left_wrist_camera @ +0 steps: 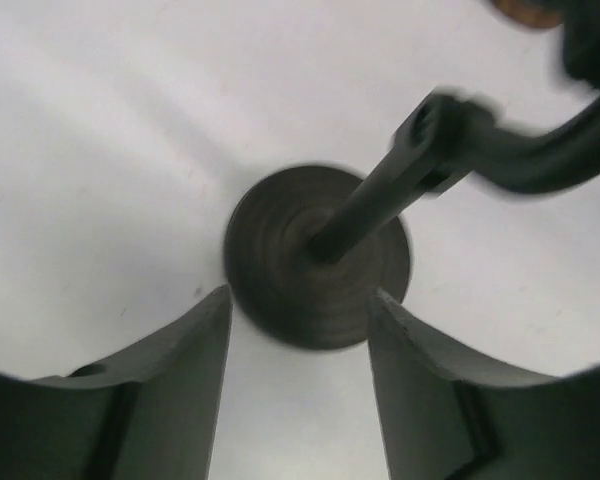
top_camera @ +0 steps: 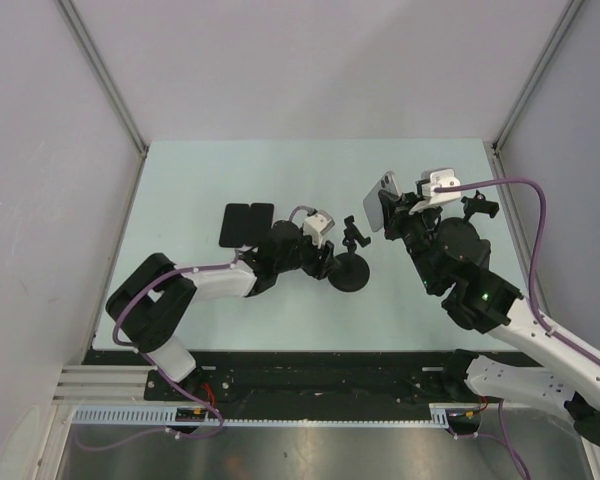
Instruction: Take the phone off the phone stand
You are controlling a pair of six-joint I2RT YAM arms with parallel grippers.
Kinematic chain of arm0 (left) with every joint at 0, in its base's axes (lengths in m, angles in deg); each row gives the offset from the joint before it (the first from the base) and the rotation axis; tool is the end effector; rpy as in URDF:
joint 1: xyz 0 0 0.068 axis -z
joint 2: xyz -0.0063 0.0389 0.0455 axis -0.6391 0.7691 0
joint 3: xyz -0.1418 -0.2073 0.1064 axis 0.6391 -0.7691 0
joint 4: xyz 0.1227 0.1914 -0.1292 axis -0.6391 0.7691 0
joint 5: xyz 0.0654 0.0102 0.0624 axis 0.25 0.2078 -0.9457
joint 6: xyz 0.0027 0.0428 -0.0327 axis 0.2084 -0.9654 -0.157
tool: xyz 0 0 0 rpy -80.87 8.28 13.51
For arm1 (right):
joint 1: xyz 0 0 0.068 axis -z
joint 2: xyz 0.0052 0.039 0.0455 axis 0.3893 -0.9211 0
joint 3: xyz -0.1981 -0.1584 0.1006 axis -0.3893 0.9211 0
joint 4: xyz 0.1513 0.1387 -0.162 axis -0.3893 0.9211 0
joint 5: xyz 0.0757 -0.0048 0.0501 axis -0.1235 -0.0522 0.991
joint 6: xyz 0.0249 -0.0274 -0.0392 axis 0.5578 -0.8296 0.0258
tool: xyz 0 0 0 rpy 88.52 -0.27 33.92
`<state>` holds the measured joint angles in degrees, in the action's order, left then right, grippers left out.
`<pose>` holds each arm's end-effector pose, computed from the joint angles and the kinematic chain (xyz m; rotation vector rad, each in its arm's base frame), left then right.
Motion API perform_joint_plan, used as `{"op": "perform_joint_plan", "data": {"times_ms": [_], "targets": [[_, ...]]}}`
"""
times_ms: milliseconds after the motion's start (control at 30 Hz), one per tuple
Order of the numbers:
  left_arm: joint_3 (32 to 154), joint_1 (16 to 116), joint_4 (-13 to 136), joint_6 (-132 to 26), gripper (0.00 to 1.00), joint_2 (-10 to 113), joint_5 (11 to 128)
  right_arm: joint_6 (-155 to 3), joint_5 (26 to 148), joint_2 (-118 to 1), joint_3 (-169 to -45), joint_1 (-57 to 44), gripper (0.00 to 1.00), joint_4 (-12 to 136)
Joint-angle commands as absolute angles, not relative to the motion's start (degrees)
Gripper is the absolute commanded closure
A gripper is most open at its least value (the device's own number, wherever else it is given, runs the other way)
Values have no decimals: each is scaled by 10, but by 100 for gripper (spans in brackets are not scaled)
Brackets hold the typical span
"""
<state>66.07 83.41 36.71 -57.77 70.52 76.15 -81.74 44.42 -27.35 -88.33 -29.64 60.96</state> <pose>0.2440 -0.2458 0.1902 0.8088 1.8724 -0.8275 0.1297 0.1364 0.4195 -0.1595 1.4595 0.3298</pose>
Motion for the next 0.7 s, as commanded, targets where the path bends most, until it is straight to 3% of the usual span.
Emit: {"op": "perform_joint_plan", "data": {"times_ms": [0, 133, 200, 300, 400, 667], "targets": [[651, 827, 427, -588, 36, 621, 705, -840, 424, -251, -913, -297, 100, 578], [644, 827, 462, -604, 25, 541, 632, -839, 425, -249, -918, -297, 100, 583], [641, 827, 488, -610, 11, 503, 569, -836, 428, -252, -924, -297, 100, 588], [619, 827, 496, -625, 0, 415, 481, -831, 427, -261, -939, -297, 100, 600], [594, 827, 496, -679, 0, 324, 435, -819, 435, -276, -951, -297, 100, 612], [562, 827, 493, -716, 0, 189, 495, -748, 500, -331, -993, -295, 100, 640]]}}
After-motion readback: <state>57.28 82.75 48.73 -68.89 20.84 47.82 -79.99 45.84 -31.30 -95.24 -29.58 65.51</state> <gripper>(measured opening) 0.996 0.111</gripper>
